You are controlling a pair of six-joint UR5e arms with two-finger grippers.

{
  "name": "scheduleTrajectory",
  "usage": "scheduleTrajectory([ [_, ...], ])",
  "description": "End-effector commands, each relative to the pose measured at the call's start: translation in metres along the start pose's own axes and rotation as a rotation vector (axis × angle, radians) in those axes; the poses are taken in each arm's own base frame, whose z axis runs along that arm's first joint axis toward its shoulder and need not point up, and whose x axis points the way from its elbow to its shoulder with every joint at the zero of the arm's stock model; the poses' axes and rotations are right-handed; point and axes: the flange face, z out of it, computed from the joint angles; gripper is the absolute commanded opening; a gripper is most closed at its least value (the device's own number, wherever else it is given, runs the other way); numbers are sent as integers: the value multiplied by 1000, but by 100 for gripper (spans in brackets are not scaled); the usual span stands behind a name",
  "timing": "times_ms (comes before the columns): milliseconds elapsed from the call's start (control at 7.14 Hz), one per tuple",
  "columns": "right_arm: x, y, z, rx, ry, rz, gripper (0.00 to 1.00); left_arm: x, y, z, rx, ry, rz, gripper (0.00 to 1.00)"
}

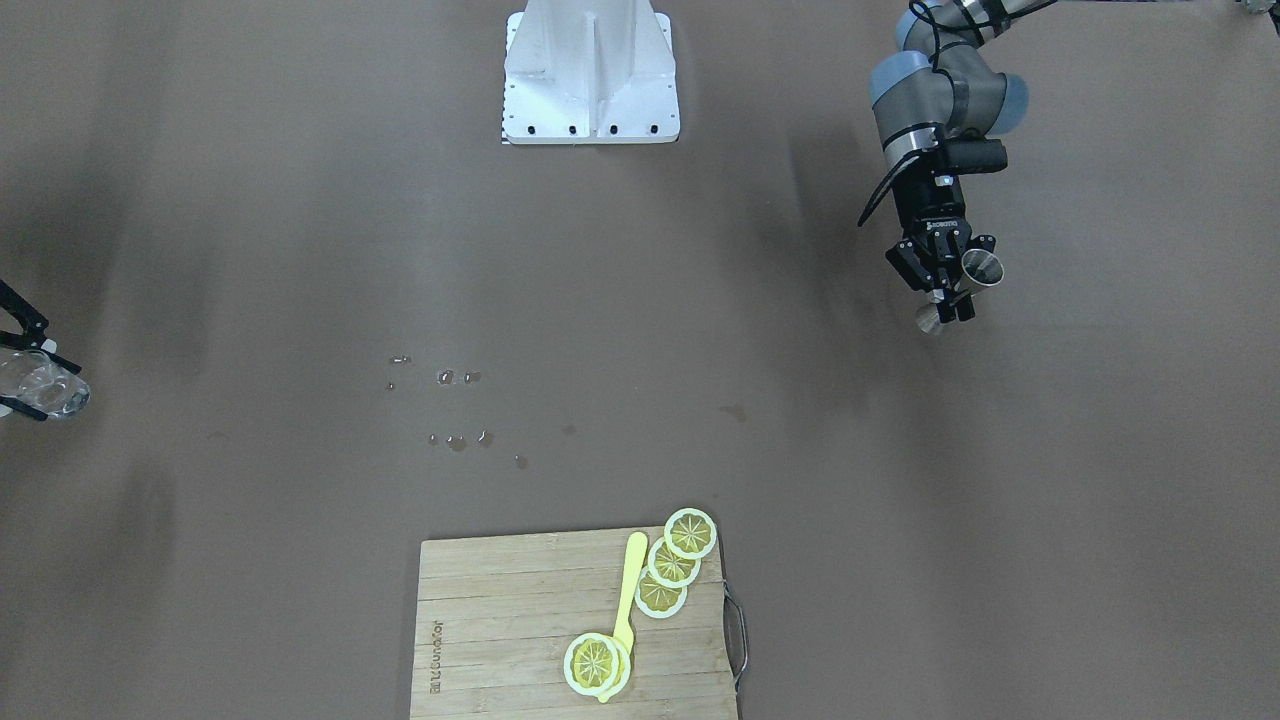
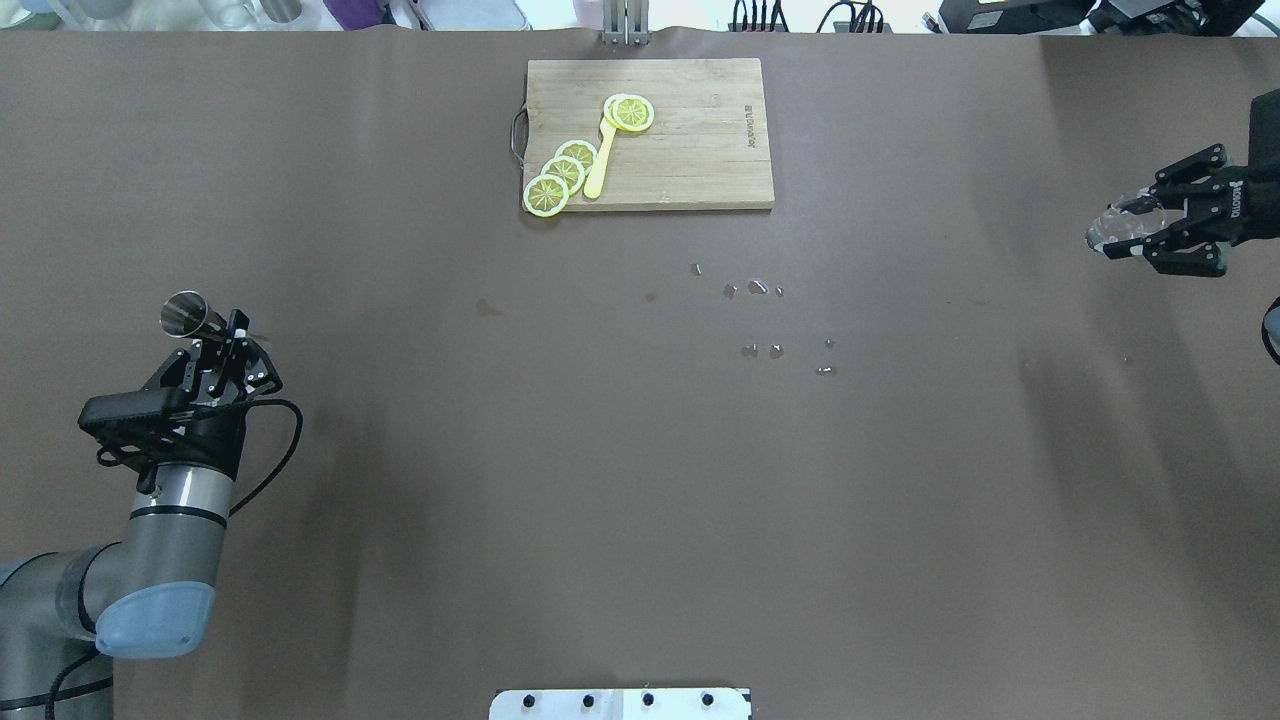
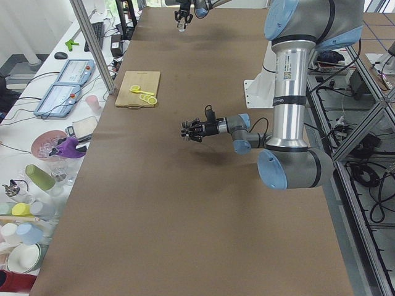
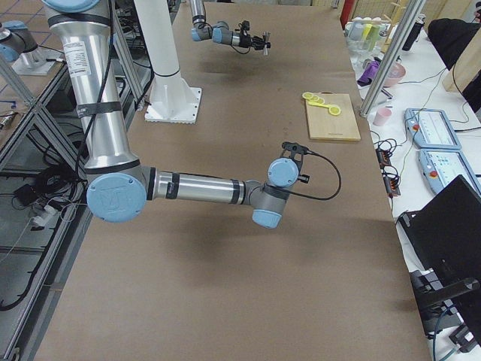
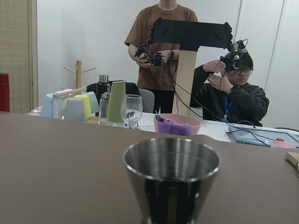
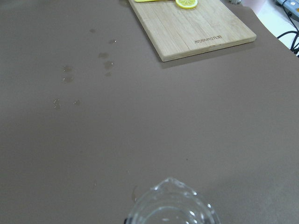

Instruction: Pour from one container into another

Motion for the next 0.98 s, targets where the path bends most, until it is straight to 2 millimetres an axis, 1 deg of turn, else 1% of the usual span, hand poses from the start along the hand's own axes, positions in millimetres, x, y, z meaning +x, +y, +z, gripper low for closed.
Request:
scheduleTrajectory([
  [0,-1,-47,15,-17,-9,12,0,46,-32,11,-6,23,130,0],
  [140,-1,-70,15,-18,-6,11,0,64,-45,16,-43,48,157,0],
  [280,-3,-86,26,-24,5,4,0,80,-52,19,-85,79,177,0],
  [420,-3,-107,35,-14,25,-20,0,95,-59,22,-138,121,202,0],
  [560,-9,-125,40,-25,16,-13,0,114,-62,21,-197,174,220,0],
  [700,-20,-145,44,-42,13,-3,0,137,-66,20,-255,242,241,0],
  [840,-35,-162,55,-63,28,0,0,161,-80,23,-274,285,217,0],
])
